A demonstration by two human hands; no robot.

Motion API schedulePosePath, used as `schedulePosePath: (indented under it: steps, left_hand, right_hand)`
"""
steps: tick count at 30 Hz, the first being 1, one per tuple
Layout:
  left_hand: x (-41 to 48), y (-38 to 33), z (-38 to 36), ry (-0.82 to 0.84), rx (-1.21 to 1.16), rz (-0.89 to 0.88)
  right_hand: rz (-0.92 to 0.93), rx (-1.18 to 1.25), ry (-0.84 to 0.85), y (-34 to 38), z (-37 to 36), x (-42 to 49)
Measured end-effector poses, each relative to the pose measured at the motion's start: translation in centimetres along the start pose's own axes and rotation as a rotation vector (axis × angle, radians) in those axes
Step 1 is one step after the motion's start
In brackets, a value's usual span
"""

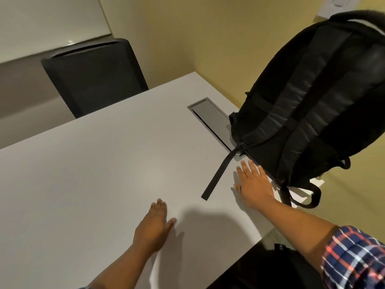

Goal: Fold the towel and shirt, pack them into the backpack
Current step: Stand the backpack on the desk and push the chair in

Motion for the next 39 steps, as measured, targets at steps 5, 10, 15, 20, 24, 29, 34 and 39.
schedulePosePath:
  steps: [5,10,15,20,24,29,34,39]
  left_hand:
    - [-3.5,3.3,0.9,-0.018,0.025,-0.003]
    - [-6.5,7.0,1.3,-0.022,-0.02,-0.001]
    - [-9.1,9.1,2.3,-0.081,-0.017,-0.037]
    - [-11.1,10.4,2.7,-0.105,0.011,-0.118]
    - [-12.4,9.8,3.3,-0.137,0.04,-0.219]
    - [-15.1,5.0,3.6,-0.101,-0.014,-0.405]
    - [-18.8,-2.0,2.6,-0.049,-0.078,-0.629]
    - [-23.6,-9.6,0.5,0.01,-0.141,-0.838]
  right_hand:
    - [0.006,0.058,0.005,5.1,0.0,-4.1]
    - [-0.008,0.062,0.006,9.1,1.0,-7.0]
    - [-0.006,0.03,-0.021,12.5,2.1,-9.6]
    - [-0.032,0.035,-0.052,14.8,2.7,-12.5]
    - [-0.064,0.133,-0.078,16.5,4.0,-16.9]
    - [-0.165,0.353,-0.141,18.2,5.8,-25.4]
    - [-0.384,0.589,-0.234,17.7,8.4,-35.4]
    - [-0.584,0.639,-0.293,14.2,9.2,-45.0]
Point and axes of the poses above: each hand's wrist, its own x-axis towards the middle knuckle, its own z-axis out of the back of the hand, y = z × x, the point moved 3 cm from there along x, towards the middle knuckle, and after that the axes turned 8 degrees about -z, right-handed, at the moved point
